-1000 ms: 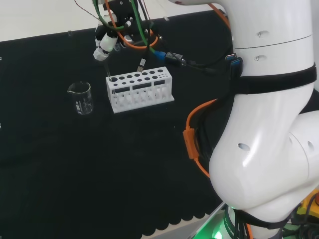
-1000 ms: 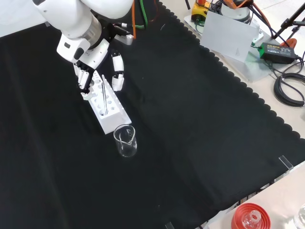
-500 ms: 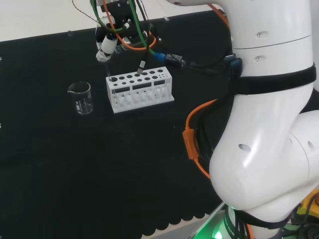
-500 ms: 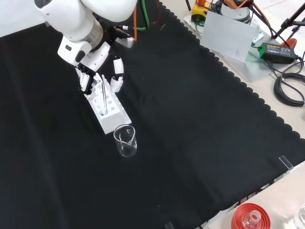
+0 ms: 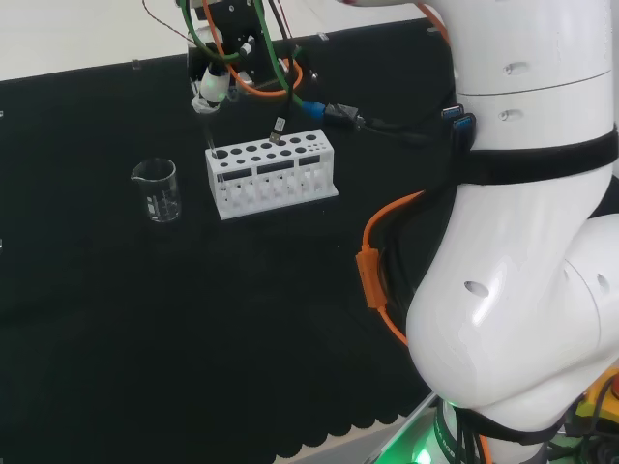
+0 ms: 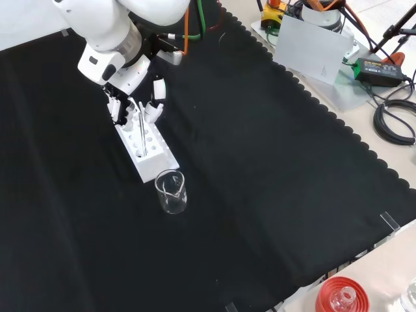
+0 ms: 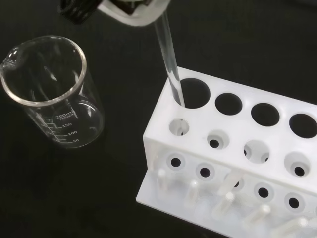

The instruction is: Take the glass rod from the white test tube rack.

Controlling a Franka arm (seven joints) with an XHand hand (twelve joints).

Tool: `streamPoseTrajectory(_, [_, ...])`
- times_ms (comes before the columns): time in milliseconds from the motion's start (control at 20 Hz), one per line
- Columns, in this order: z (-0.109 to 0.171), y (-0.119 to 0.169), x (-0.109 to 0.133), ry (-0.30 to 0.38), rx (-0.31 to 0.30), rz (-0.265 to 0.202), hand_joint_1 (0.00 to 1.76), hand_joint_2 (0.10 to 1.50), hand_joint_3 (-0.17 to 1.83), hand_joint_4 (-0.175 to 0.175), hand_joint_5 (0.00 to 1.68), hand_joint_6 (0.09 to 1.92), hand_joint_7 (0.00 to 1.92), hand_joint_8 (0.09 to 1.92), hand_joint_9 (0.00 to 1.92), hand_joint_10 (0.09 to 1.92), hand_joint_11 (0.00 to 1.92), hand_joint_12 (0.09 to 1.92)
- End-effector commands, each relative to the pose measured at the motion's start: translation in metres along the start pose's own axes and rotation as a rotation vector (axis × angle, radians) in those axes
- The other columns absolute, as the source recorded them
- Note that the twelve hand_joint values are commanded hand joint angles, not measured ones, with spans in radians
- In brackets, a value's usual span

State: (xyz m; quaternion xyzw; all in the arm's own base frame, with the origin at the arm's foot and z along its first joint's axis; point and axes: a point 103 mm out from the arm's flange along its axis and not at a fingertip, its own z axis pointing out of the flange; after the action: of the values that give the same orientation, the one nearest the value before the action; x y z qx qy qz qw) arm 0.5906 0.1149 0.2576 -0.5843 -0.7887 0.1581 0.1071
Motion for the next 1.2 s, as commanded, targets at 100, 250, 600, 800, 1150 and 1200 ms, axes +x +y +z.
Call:
streamPoseTrajectory(100, [-0.001, 0.004, 0.006, -0.007, 0.015, 0.002, 0.96, 0.70, 0.61, -0.175, 0.73, 0.78, 0.97, 0.74, 1.42, 0.27, 1.52, 0.73])
streamPoseTrajectory(250, [-0.001, 0.006, 0.008, -0.008, 0.018, 0.000, 0.95, 0.69, 0.62, -0.175, 0.71, 0.79, 0.97, 0.74, 1.42, 0.26, 1.51, 0.73])
streamPoseTrajectory(600, [-0.003, 0.007, 0.010, 0.006, -0.015, 0.003, 1.05, 0.69, 0.63, -0.175, 0.85, 0.75, 1.11, 0.69, 1.55, 0.19, 1.62, 0.64])
streamPoseTrajectory(800, [-0.005, 0.007, 0.011, 0.019, -0.053, 0.003, 1.16, 0.92, 0.29, -0.175, 1.04, 0.85, 1.31, 0.55, 1.67, 0.09, 1.68, 0.55])
streamPoseTrajectory(1150, [-0.009, 0.007, 0.016, -0.001, -0.124, 0.034, 1.30, 0.84, 0.36, -0.175, 1.07, 0.79, 1.34, 0.61, 1.71, 0.09, 1.59, 0.47])
streamPoseTrajectory(1200, [-0.008, 0.007, 0.016, -0.008, -0.121, 0.038, 1.30, 0.80, 0.45, -0.175, 1.05, 0.83, 1.33, 0.66, 1.72, 0.09, 1.58, 0.46])
